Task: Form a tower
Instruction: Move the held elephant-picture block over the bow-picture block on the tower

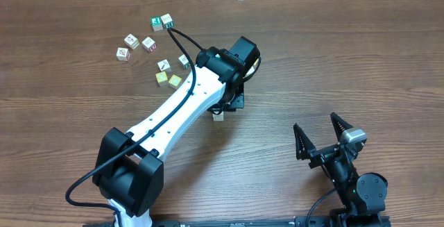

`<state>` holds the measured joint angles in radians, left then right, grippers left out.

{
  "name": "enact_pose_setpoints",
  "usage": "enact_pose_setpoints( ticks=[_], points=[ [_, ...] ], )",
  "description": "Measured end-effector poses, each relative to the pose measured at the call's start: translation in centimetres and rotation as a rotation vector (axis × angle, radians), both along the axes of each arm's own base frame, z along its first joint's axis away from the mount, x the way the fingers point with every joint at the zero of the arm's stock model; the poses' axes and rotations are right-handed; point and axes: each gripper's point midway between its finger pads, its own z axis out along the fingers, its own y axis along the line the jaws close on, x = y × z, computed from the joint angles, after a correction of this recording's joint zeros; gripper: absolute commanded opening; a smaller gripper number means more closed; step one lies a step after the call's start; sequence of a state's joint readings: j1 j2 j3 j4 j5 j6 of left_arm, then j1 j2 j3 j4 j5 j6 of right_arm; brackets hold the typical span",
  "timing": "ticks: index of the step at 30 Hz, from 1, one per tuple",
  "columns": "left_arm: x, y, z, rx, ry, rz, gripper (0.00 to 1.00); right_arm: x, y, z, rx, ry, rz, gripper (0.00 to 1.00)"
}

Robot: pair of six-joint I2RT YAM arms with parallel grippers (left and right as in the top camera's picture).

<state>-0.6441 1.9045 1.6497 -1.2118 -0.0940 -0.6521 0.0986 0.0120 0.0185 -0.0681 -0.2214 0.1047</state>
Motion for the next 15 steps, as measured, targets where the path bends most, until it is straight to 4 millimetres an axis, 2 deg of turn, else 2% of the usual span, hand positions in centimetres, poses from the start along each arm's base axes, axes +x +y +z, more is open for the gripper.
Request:
enact_pose_setpoints(
  ticks=[15],
  points=[
    [0.45,0.27,-0.3,0.017,-0.024,0.003,0.06,0.0,0.0,0.01,0.0,0.0,0.0,1.0]
  ],
)
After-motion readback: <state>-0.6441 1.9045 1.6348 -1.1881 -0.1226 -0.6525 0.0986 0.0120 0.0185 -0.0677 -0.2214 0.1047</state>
